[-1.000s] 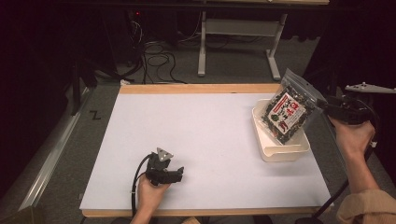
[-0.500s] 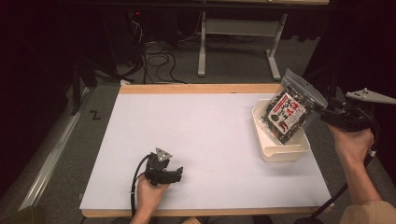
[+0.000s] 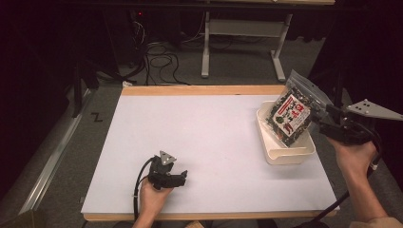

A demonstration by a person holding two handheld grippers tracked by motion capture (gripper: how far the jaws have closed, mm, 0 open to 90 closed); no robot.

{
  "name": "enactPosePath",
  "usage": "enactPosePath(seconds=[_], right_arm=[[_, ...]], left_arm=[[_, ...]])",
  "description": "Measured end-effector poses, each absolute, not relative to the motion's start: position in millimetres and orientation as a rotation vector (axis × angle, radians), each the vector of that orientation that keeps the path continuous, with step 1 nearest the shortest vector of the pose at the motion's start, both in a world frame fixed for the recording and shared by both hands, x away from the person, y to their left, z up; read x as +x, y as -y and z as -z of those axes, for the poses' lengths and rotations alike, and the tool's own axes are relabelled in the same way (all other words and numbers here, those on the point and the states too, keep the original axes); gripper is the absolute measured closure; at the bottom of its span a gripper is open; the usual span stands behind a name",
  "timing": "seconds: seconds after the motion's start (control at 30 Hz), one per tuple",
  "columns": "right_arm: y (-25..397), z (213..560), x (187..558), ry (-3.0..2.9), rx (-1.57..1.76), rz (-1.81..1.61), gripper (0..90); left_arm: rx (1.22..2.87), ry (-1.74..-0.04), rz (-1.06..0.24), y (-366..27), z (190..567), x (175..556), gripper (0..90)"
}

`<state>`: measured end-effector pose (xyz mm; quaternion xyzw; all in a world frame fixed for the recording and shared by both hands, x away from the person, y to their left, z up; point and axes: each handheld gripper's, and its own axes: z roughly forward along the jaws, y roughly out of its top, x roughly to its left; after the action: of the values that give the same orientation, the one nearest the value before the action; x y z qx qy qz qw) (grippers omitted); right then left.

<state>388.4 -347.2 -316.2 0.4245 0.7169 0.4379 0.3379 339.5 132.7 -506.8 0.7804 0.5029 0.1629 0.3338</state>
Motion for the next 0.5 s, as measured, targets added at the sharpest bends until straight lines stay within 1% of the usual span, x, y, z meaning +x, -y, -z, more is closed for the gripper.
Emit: enactPosePath(seconds=[0.5], right_arm=[[336.5, 326.4, 370.2, -1.899, 1.052, -1.218, 38.6]], left_arm=[[2.038, -1.316, -0.423, -132.4, 507.1, 339.9, 23.1]])
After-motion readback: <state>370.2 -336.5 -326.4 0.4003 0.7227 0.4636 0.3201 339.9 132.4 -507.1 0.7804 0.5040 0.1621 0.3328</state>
